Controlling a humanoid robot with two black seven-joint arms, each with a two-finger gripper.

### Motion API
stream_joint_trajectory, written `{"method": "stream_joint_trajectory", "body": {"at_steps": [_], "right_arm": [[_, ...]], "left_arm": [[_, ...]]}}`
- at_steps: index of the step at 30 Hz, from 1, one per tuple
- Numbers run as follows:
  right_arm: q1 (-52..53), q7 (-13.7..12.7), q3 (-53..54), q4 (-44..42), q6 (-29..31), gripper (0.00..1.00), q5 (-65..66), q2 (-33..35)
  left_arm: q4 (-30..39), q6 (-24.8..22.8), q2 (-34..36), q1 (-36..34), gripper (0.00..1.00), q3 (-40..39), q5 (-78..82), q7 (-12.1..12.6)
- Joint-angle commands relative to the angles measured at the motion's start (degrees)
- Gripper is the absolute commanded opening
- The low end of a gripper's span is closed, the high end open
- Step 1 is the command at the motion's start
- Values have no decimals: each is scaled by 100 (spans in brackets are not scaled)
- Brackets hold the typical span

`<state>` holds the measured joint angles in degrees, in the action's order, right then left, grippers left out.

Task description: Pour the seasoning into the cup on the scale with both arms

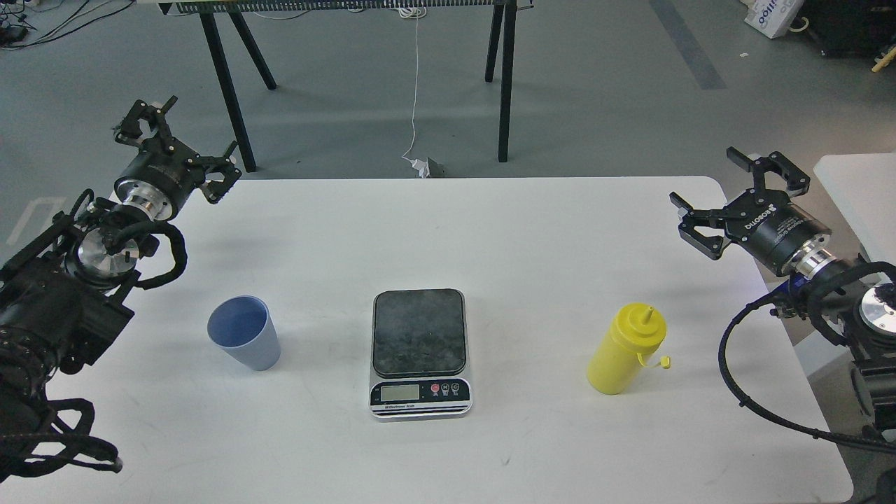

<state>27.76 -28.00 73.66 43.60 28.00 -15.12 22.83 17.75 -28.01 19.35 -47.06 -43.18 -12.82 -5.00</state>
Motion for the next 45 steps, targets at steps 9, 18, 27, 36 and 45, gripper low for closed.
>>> {"method": "stream_joint_trajectory", "body": {"at_steps": [9, 18, 27, 36, 45], "right_arm": [[45, 0, -97, 8, 0, 98, 1, -42], [18, 0, -88, 26, 0, 98, 1, -59], [-17, 0, 0, 44, 0, 98, -8, -77], [-17, 0, -88, 44, 0, 98, -8, -68], [-8, 0, -115, 35, 0, 98, -8, -68]], "left_arm": [[-140, 1, 148, -136, 100, -287, -273, 69], [-167, 1, 88, -260, 100, -296, -300, -386], [-272, 1, 568, -751, 100, -42, 839, -1056], [-54, 1, 1817, -2043, 100, 1311, 4188, -1056], [2984, 1, 2644, -1843, 100, 1918, 6911, -1056]]}}
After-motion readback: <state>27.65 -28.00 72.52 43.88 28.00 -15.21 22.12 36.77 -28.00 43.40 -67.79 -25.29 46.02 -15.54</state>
